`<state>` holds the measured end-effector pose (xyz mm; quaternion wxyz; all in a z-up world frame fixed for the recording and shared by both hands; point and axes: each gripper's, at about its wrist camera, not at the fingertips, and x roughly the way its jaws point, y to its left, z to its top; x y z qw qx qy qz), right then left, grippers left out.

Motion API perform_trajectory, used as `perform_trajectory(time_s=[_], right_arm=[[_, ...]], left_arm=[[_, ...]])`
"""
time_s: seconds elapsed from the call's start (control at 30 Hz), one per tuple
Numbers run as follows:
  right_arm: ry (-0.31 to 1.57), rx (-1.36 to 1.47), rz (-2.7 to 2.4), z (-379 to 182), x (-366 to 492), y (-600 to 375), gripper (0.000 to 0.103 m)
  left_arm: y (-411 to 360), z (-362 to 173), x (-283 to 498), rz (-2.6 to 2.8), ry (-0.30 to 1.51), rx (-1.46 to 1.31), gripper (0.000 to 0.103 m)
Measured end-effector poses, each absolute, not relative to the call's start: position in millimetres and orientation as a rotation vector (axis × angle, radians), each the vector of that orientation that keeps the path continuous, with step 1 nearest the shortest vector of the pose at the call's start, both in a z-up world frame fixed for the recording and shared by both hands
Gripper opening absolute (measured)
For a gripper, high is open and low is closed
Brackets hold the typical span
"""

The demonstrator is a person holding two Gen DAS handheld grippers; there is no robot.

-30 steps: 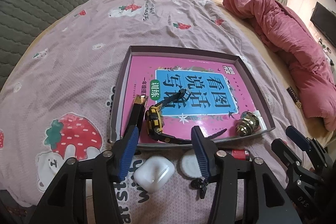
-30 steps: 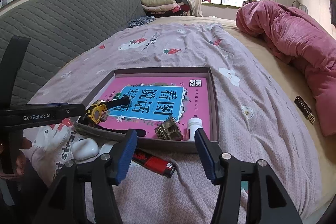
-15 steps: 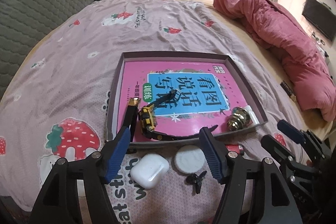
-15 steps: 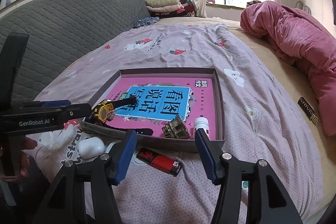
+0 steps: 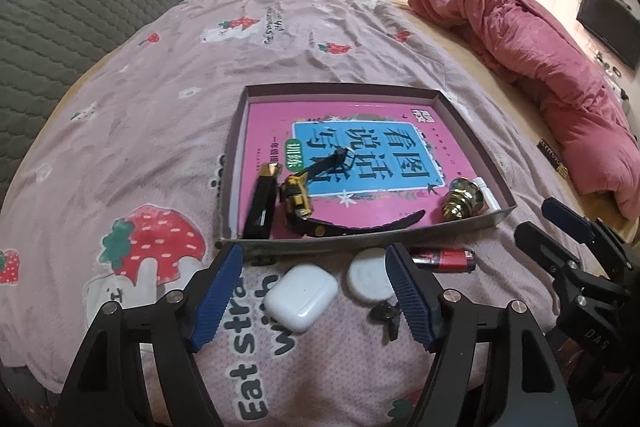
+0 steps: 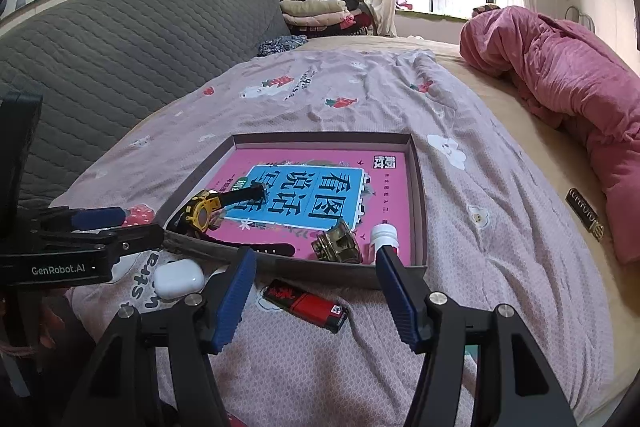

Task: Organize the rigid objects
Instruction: 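Withdraw both tools up and back from the tray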

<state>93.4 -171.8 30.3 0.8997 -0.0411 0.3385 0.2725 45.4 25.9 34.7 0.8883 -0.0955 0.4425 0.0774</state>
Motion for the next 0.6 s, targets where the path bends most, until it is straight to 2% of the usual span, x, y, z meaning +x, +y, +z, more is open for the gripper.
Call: perform_trajectory(time_s=[0.6], right_arm=[[0.693,-0.100,0.581,32.6,83.3,-171.9,0.062]], left_arm=[[35.2,37.0,24.4,0.177,0.911,-0.205,0.075]])
